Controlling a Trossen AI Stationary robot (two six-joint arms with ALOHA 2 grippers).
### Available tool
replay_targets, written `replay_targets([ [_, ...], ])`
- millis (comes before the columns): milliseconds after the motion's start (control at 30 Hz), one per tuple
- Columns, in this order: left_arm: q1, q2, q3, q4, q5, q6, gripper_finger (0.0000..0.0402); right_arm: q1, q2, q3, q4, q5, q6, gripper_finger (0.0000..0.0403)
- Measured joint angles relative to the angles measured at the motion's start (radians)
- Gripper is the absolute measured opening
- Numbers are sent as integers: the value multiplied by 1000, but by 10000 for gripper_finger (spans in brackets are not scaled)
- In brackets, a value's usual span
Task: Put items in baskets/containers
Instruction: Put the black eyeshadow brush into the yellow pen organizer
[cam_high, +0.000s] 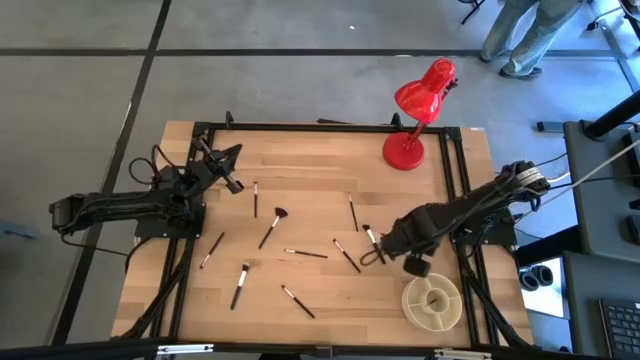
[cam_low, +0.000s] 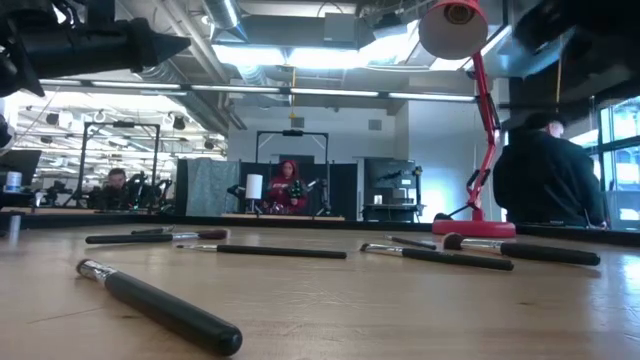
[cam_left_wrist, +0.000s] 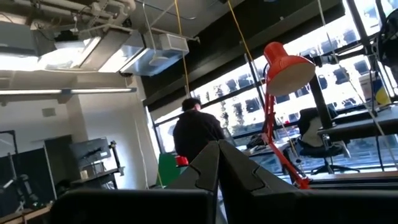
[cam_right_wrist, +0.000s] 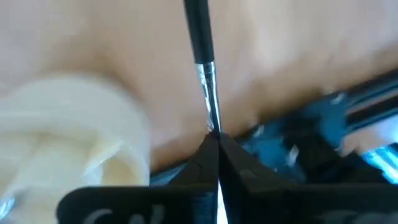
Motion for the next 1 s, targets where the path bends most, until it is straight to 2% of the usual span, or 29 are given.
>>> replay_targets([
  [267,0,0,0,11,36,-91,2,41,-29,75,0,-379,123,1],
  [433,0,0,0,20,58,-139,5,85,-62,83,-5,-663,238,1],
  [600,0,0,0,22,87,-179,3,160,-66,83,-4,-841,357,0],
  [700,0,0,0,22,89,-188,2,214,-65,80,-3,-895,408,0],
  [1000,0,0,0,23,108,-187,3,278,-54,-15,10,-890,487,0],
])
